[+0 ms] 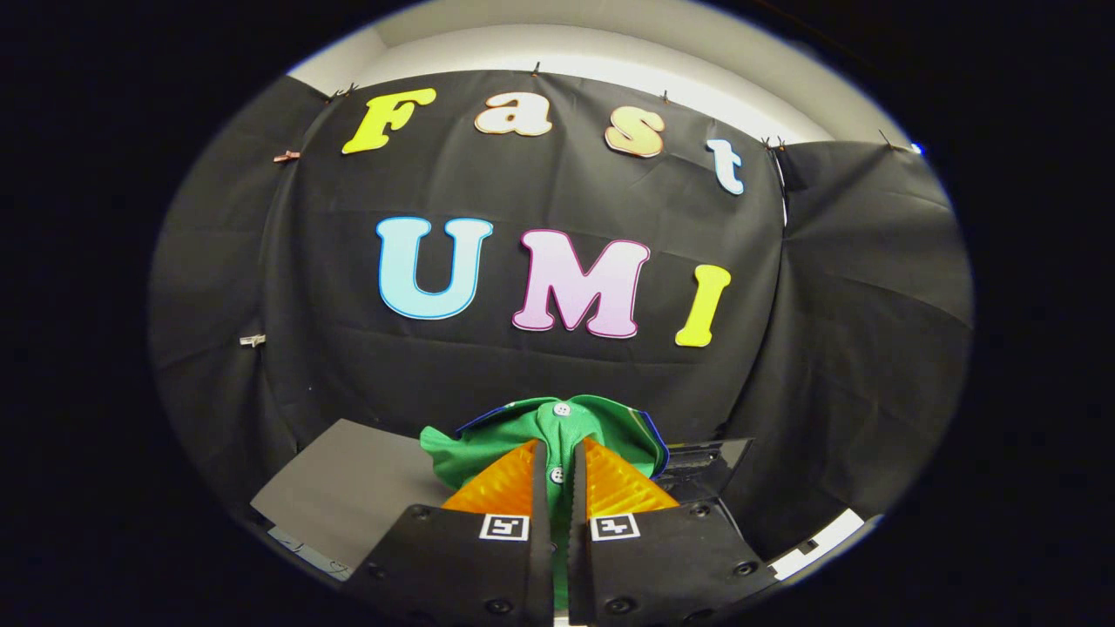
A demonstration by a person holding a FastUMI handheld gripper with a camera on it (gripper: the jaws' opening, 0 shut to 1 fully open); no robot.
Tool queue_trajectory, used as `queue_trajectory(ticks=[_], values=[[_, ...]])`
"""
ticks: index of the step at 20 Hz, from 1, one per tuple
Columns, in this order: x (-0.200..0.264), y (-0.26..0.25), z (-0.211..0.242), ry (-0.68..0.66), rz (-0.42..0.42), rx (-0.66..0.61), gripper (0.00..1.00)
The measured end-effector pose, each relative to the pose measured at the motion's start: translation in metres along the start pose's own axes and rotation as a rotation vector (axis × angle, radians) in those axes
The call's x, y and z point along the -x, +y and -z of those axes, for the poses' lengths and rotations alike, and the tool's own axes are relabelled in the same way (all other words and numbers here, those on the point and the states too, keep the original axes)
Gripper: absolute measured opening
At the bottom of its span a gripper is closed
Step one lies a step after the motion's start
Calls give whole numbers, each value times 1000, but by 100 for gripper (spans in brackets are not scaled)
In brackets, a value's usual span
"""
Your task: Put the clothes into the washing machine and then close the washing machine lid.
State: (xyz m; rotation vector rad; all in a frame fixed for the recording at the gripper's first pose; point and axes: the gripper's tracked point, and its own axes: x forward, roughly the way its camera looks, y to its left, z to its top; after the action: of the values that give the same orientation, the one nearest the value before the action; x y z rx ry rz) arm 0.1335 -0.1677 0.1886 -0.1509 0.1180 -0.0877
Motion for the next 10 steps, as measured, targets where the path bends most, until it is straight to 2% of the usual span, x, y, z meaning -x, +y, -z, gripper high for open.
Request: queue_trajectory(ticks=[2,5,10], values=[[-5,-34,2,-4,-10,-5,11],[-12,-93,13,14,27,17,11],[-36,-154,34,49,67,2,11]])
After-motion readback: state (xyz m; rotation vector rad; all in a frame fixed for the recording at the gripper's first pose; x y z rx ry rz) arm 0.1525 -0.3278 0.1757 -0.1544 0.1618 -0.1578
